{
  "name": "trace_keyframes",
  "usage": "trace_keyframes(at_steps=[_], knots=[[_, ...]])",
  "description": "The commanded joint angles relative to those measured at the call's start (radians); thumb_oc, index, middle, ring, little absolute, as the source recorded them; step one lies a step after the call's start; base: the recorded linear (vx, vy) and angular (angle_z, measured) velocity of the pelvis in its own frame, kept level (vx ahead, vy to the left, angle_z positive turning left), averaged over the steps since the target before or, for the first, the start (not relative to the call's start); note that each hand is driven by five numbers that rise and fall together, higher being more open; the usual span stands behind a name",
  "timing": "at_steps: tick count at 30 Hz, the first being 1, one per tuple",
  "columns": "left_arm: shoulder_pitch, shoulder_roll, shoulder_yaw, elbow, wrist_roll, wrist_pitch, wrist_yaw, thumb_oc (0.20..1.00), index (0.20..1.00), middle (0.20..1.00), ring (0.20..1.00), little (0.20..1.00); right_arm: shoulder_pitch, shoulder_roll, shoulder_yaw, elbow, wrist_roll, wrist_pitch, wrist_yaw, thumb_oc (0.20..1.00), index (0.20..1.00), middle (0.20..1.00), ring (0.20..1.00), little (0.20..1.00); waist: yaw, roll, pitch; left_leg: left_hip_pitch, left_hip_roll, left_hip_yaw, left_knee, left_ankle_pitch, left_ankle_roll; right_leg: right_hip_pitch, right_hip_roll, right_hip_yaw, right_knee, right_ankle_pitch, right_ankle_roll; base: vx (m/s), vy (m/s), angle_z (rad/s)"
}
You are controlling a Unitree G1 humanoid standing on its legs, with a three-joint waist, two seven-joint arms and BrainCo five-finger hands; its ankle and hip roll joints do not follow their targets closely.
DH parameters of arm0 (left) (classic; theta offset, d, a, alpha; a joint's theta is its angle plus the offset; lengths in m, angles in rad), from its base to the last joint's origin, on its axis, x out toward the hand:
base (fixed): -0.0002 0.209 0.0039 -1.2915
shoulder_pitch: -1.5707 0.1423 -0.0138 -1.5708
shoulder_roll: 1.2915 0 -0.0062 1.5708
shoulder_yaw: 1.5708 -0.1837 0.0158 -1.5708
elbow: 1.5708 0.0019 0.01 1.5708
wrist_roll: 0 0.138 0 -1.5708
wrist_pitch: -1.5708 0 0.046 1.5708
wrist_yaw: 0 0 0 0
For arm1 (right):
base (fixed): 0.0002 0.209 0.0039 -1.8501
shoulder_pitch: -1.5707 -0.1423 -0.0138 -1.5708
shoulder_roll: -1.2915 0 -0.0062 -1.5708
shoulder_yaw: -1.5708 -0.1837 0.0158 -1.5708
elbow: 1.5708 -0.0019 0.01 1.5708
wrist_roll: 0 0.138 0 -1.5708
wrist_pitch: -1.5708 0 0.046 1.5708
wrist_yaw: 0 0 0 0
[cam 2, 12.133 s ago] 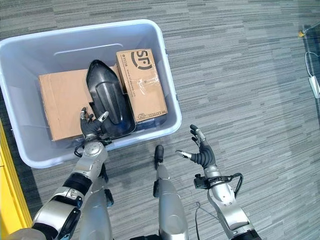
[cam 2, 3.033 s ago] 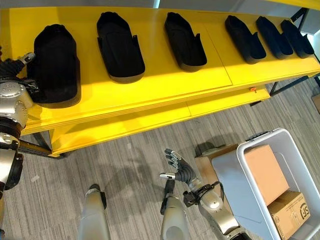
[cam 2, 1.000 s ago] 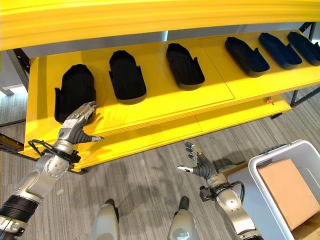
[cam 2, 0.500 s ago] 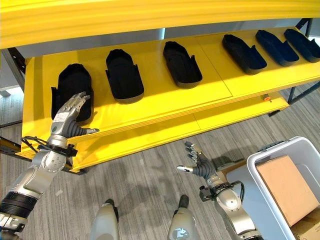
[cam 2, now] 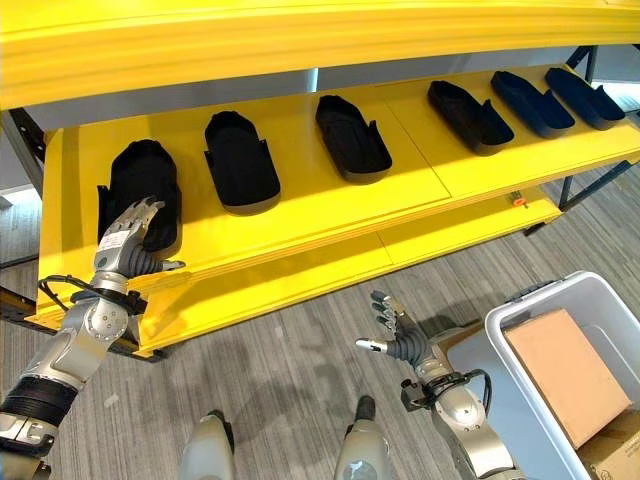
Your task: Move parts from the plastic box to the shelf.
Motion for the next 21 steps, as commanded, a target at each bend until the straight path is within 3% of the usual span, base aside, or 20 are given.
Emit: trace_keyframes(at_steps=[1,21], knots=[[-0.038,0.006,0.013,0.020,-0.051,-0.009,0.043,1.000,1.000,1.000,1.000,1.000,0.002,-0.027,-0.040,-0.058,-0.002,-0.049,0.014,1.000,1.000,1.000,1.000,1.000,0.005,-0.010,-0.032,0.032,0.030,-0.004,-0.110,0.154,-0.018,0.011,-0.052,0.069,0.164,-0.076,0.018,-0.01,0.012,-0.03],[-0.071,0.011,0.040,0.172,-0.157,0.011,0.053,1.000,1.000,1.000,1.000,1.000,0.009,-0.046,-0.035,-0.066,0.006,-0.045,0.033,1.000,1.000,1.000,1.000,1.000,-0.004,-0.019,-0.028,-0.002,0.033,0.001,-0.086,0.156,-0.018,-0.038,-0.054,0.091,0.190,-0.075,0.017,0.00,0.001,0.00]])
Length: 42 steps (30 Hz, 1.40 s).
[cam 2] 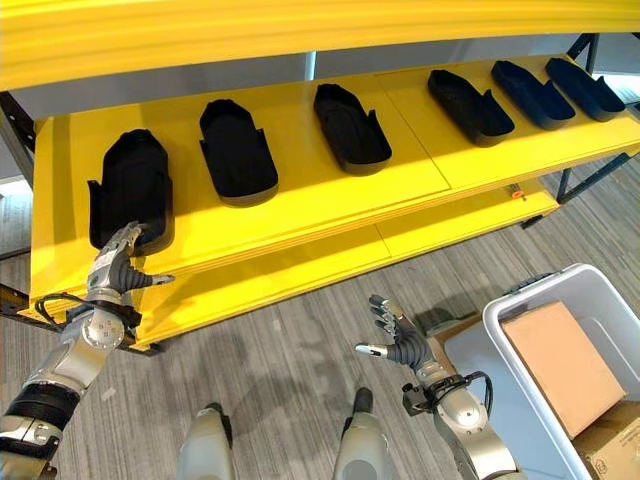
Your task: Move parts from the plastic box to the shelf.
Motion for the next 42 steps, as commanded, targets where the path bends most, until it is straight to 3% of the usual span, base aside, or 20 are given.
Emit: trace_keyframes(at_steps=[1,12,42], knots=[[-0.055,0.020,0.029,0.044,-0.035,-0.013,0.048,1.000,1.000,1.000,1.000,1.000,0.007,-0.038,-0.035,-0.063,0.007,-0.046,0.006,1.000,1.000,1.000,1.000,1.000,0.001,0.000,-0.047,0.034,0.030,0.000,-0.105,0.163,-0.027,0.003,-0.053,0.079,0.178,-0.072,0.016,0.00,0.000,0.00],[-0.151,0.075,0.008,0.066,-0.059,-0.012,0.058,1.000,1.000,1.000,1.000,1.000,0.011,-0.051,-0.028,-0.054,0.004,-0.045,0.016,1.000,1.000,1.000,1.000,1.000,-0.006,-0.002,-0.056,0.021,0.033,0.004,-0.089,0.157,-0.027,-0.017,-0.053,0.094,0.193,-0.078,0.017,0.00,0.002,-0.01],[-0.212,0.111,-0.020,0.262,-0.076,0.026,0.021,1.000,1.000,1.000,1.000,1.000,0.044,-0.078,-0.026,-0.061,-0.004,-0.036,0.048,1.000,1.000,1.000,1.000,1.000,-0.012,-0.010,-0.047,-0.007,0.035,0.004,-0.056,0.149,-0.024,-0.055,-0.051,0.117,0.222,-0.079,0.017,0.00,0.001,-0.01]])
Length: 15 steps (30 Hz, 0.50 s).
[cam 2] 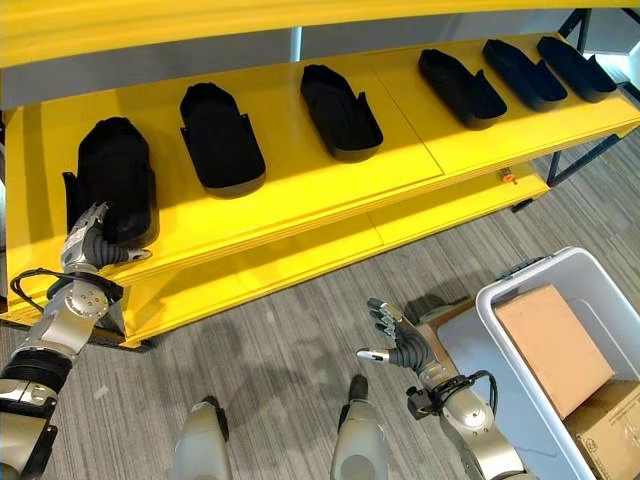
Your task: Move parts from the plastic box to the shelf.
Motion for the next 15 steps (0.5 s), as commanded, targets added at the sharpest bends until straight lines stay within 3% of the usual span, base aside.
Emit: trace_keyframes(at_steps=[1,15], knots=[[-0.051,0.061,-0.017,0.048,-0.009,-0.016,0.013,1.000,1.000,1.000,1.000,1.000,0.017,-0.037,-0.031,-0.050,-0.004,-0.037,0.007,1.000,1.000,1.000,1.000,1.000,0.006,-0.008,-0.062,0.027,0.023,-0.010,-0.091,0.159,-0.021,0.004,-0.052,0.090,0.172,-0.068,0.019,0.00,0.000,0.00],[-0.149,0.077,-0.053,0.163,-0.038,0.005,0.006,1.000,1.000,1.000,1.000,1.000,0.029,-0.050,-0.035,-0.054,0.004,-0.034,0.016,1.000,1.000,1.000,1.000,1.000,-0.006,-0.010,-0.064,-0.002,0.024,-0.011,-0.070,0.156,-0.017,-0.037,-0.049,0.105,0.193,-0.068,0.020,0.00,0.001,-0.01]])
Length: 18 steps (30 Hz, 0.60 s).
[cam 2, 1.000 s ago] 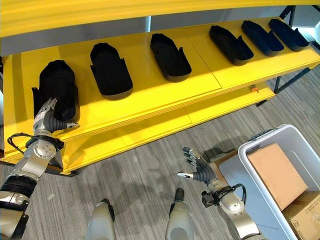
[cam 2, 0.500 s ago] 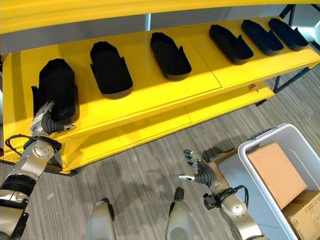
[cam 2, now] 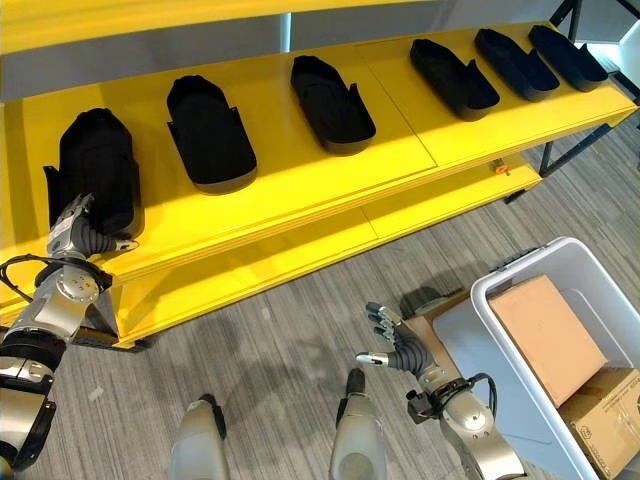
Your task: Move parts from the plastic box to the shelf.
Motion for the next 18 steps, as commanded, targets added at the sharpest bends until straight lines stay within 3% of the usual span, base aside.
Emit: trace_keyframes(at_steps=[1,18], knots=[[-0.030,0.051,-0.013,0.029,-0.015,-0.011,0.010,1.000,1.000,1.000,1.000,1.000,0.016,-0.049,-0.041,-0.051,0.005,-0.036,0.005,1.000,1.000,1.000,1.000,1.000,0.016,-0.009,-0.067,0.021,0.021,-0.009,-0.091,0.165,-0.020,-0.013,-0.051,0.103,0.170,-0.060,0.023,0.00,0.003,-0.04],[-0.137,0.059,-0.060,0.110,-0.036,0.004,0.006,1.000,1.000,1.000,1.000,1.000,0.023,-0.060,-0.040,-0.053,0.014,-0.035,0.015,1.000,1.000,1.000,1.000,1.000,0.008,-0.012,-0.071,-0.001,0.026,-0.004,-0.069,0.154,-0.020,-0.047,-0.043,0.116,0.196,-0.068,0.024,0.00,0.001,-0.02]])
